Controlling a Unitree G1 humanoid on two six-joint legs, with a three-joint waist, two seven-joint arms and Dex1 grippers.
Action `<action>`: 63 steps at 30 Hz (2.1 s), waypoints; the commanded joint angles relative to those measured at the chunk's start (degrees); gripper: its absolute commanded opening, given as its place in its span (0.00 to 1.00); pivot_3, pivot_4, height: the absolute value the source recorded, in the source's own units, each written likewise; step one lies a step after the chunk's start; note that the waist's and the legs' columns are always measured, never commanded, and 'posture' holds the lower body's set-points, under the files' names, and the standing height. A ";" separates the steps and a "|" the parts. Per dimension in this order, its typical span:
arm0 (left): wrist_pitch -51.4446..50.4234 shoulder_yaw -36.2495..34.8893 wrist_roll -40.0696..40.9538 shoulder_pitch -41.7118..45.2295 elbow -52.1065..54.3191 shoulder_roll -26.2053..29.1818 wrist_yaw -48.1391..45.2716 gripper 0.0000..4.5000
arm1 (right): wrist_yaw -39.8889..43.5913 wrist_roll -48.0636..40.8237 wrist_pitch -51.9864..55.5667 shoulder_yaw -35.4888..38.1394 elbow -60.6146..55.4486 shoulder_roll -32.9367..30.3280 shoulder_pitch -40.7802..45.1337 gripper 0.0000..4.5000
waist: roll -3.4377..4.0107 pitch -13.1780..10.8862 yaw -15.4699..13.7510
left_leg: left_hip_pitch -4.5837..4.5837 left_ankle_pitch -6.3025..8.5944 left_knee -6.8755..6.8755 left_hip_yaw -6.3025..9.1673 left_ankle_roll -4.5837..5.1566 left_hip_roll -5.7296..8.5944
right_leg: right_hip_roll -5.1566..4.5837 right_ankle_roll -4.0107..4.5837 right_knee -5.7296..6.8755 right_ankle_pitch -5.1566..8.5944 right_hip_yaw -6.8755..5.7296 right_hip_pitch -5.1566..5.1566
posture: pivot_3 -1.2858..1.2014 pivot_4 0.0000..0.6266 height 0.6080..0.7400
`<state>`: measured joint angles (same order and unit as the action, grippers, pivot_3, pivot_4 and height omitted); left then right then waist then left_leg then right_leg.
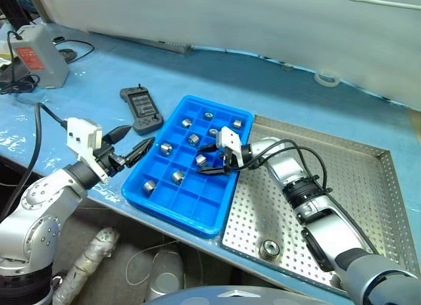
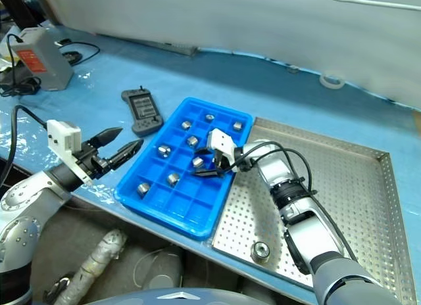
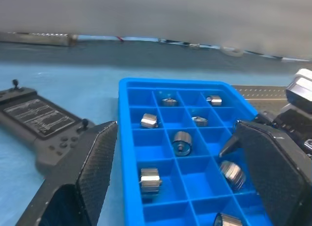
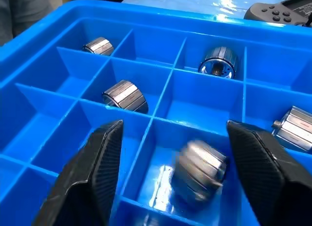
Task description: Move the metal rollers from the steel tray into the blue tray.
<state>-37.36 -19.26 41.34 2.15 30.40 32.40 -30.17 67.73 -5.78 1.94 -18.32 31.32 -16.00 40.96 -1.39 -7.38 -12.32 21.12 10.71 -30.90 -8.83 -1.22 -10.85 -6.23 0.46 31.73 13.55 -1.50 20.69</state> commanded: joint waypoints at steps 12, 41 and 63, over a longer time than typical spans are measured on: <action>6.36 17.82 -6.21 21.09 -21.62 -5.97 -12.75 0.90 | -2.56 -5.90 16.33 12.60 -38.39 -22.31 -22.03 0.73 | -0.11 0.08 3.79 | -0.10 -0.15 0.14 -0.13 -0.24 0.10 | 0.06 -0.66 -0.15 -0.36 0.20 -0.31 | 0.49 0.24 1.00; 2.54 18.78 -8.13 13.45 -14.09 -9.51 -11.25 0.90 | 9.15 4.98 -30.06 1.60 -38.34 -39.79 -32.77 0.73 | 0.06 0.27 10.60 | -0.17 0.42 -0.31 -1.15 1.23 -0.29 | -0.16 0.01 -0.43 -0.07 0.36 -0.34 | 0.53 0.24 1.00; 7.15 15.65 -9.18 8.67 -16.04 -7.15 -11.66 0.90 | 16.37 4.84 -27.20 -7.25 -37.64 -34.53 -22.52 0.73 | 0.04 0.28 7.75 | -0.20 0.38 -0.35 -1.07 1.18 -0.21 | -0.18 0.04 -0.22 -0.07 0.35 -0.34 | 0.57 0.24 1.00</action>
<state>-31.52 -2.89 32.28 10.79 13.79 24.75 -41.25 84.60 -1.39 -25.52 -25.07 -4.39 -50.47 19.46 -1.34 -7.11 -4.57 20.93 11.10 -31.24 -9.90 -0.04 -11.07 -6.42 0.49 31.51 13.48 -1.15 20.35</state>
